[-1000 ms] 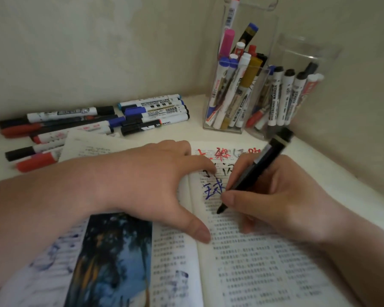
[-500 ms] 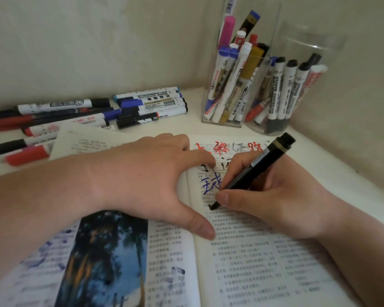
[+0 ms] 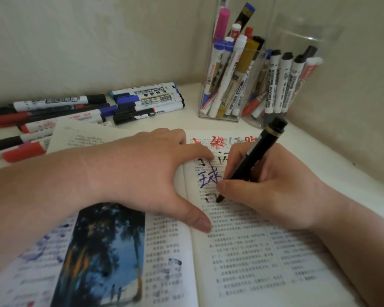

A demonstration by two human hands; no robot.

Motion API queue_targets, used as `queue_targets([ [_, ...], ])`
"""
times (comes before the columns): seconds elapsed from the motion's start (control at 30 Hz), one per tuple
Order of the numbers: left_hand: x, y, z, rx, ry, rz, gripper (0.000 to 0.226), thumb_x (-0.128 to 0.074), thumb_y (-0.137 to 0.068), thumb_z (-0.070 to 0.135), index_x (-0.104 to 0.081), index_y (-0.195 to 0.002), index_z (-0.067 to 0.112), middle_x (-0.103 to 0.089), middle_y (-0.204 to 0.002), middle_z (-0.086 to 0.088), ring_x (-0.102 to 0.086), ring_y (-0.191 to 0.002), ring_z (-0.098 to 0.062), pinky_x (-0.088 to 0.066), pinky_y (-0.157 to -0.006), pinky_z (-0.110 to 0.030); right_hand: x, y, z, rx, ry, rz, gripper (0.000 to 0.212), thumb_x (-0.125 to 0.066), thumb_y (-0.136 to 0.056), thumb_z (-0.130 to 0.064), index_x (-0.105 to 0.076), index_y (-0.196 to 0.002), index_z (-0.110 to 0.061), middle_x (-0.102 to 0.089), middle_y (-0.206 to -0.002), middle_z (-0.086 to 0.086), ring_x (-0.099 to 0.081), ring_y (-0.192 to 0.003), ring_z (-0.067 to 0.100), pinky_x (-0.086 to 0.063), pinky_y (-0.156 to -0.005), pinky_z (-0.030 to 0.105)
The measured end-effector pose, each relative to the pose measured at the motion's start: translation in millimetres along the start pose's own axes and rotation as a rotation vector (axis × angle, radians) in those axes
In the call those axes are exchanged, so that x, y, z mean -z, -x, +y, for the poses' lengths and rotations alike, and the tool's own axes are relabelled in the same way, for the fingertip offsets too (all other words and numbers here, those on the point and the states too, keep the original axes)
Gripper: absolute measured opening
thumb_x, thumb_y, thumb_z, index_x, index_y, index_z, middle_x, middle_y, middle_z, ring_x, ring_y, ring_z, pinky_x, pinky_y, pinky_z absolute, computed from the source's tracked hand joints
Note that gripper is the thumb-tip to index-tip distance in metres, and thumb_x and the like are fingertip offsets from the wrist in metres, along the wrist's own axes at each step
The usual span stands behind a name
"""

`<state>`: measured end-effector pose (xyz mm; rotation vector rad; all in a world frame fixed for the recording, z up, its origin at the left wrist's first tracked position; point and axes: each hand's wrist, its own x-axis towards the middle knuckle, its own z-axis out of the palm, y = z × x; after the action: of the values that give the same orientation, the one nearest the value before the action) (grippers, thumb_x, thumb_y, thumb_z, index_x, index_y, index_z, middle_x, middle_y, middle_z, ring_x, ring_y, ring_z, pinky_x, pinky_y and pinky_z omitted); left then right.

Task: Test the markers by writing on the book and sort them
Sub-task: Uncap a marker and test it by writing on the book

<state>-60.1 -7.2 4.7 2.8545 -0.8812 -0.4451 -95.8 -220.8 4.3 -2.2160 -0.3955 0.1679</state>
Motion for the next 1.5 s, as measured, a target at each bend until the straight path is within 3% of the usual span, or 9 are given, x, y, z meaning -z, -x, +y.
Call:
queue_targets([
  [0.17, 0.0, -0.2, -1.3, -0.005, 0.006, 0.003, 0.114, -0.042, -0.035, 0.109, -0.016, -0.138, 0.068, -0.036, -0.102, 0.025, -0.041, -0.107, -0.004, -0.044, -0.097, -0.035, -3.6, 0.9, 0.8, 0.027, -0.116, -0.005, 0.019, -0.082, -0.078, -0.023, -0.067, -0.076, -0.013, -0.065, -0.065, 0.01, -0.055, -0.055, 0.007, -0.043, -0.053, 0.022],
  [0.37, -0.7, -0.3, -1.1, -0.006, 0.005, 0.004, 0.115, -0.04, -0.034, 0.11, -0.017, -0.139, 0.067, -0.036, -0.102, 0.026, -0.042, -0.107, -0.006, -0.044, -0.096, -0.035, -3.0, 1.3, -0.6, 0.035, -0.1, -0.03, 0.018, -0.084, -0.081, -0.017, -0.068, -0.074, -0.012, -0.059, -0.058, -0.008, -0.052, -0.054, 0.003, -0.041, -0.054, 0.017],
  [0.5, -1.0, 0.1, -1.2, -0.008, 0.003, 0.01, 0.115, -0.04, -0.034, 0.109, -0.017, -0.139, 0.067, -0.035, -0.101, 0.026, -0.041, -0.107, -0.007, -0.042, -0.093, -0.032, -3.1, 0.0, 2.4, 0.037, -0.031, 0.009, 0.02, -0.082, -0.081, -0.013, -0.065, -0.071, -0.011, -0.055, -0.055, -0.009, -0.05, -0.052, 0.002, -0.039, -0.054, 0.019],
  [0.63, -1.5, -0.3, -0.6, -0.008, 0.002, 0.02, 0.114, -0.042, -0.034, 0.109, -0.019, -0.138, 0.067, -0.035, -0.1, 0.024, -0.04, -0.106, -0.007, -0.044, -0.093, -0.035, -4.1, 3.8, -1.8, 0.059, -0.189, -0.121, 0.017, -0.082, -0.076, -0.02, -0.07, -0.075, -0.008, -0.06, -0.055, -0.009, -0.052, -0.05, 0.002, -0.04, -0.052, 0.014],
  [0.83, -0.7, 1.1, 0.3, -0.003, -0.001, 0.012, 0.114, -0.044, -0.034, 0.108, -0.016, -0.137, 0.068, -0.035, -0.102, 0.025, -0.039, -0.106, -0.005, -0.042, -0.092, -0.033, -2.3, 1.3, 1.1, 0.064, 0.038, 0.0, 0.018, -0.071, -0.071, -0.024, -0.061, -0.072, -0.01, -0.057, -0.057, 0.004, -0.05, -0.051, 0.006, -0.04, -0.052, 0.027],
  [1.0, -0.7, 0.1, -0.1, 0.001, -0.011, 0.01, 0.116, -0.042, -0.032, 0.109, -0.013, -0.136, 0.068, -0.035, -0.102, 0.024, -0.039, -0.107, -0.005, -0.043, -0.096, -0.034, 1.3, 3.7, 5.7, 0.075, -0.161, -0.09, 0.019, -0.077, -0.075, -0.02, -0.065, -0.072, -0.006, -0.055, -0.054, 0.001, -0.049, -0.05, 0.007, -0.038, -0.05, 0.019],
  [1.13, 0.0, -0.5, 1.4, 0.005, -0.005, 0.008, 0.117, -0.045, -0.032, 0.108, -0.013, -0.137, 0.068, -0.035, -0.103, 0.023, -0.039, -0.106, -0.005, -0.041, -0.09, -0.031, 1.1, 4.2, 5.9, 0.086, -0.168, -0.158, 0.017, -0.075, -0.075, -0.016, -0.063, -0.071, -0.005, -0.051, -0.052, -0.004, -0.046, -0.048, 0.005, -0.036, -0.048, 0.018],
  [1.27, -0.1, 0.8, 1.4, 0.004, -0.009, 0.014, 0.117, -0.045, -0.033, 0.109, -0.013, -0.138, 0.067, -0.037, -0.103, 0.023, -0.04, -0.108, -0.006, -0.043, -0.094, -0.033, 1.1, 3.2, 6.3, 0.109, -0.158, -0.115, 0.017, -0.076, -0.076, -0.016, -0.064, -0.073, -0.004, -0.056, -0.056, 0.009, -0.05, -0.052, 0.011, -0.04, -0.05, 0.025],
  [1.5, 0.1, 0.8, 2.5, 0.013, -0.009, 0.004, 0.117, -0.045, -0.032, 0.108, -0.012, -0.137, 0.068, -0.035, -0.102, 0.025, -0.038, -0.107, -0.004, -0.043, -0.095, -0.033, 0.0, 6.7, 5.4, 0.111, -0.206, -0.191, 0.017, -0.079, -0.077, -0.019, -0.068, -0.076, -0.007, -0.058, -0.056, 0.001, -0.051, -0.051, 0.01, -0.04, -0.05, 0.022],
])
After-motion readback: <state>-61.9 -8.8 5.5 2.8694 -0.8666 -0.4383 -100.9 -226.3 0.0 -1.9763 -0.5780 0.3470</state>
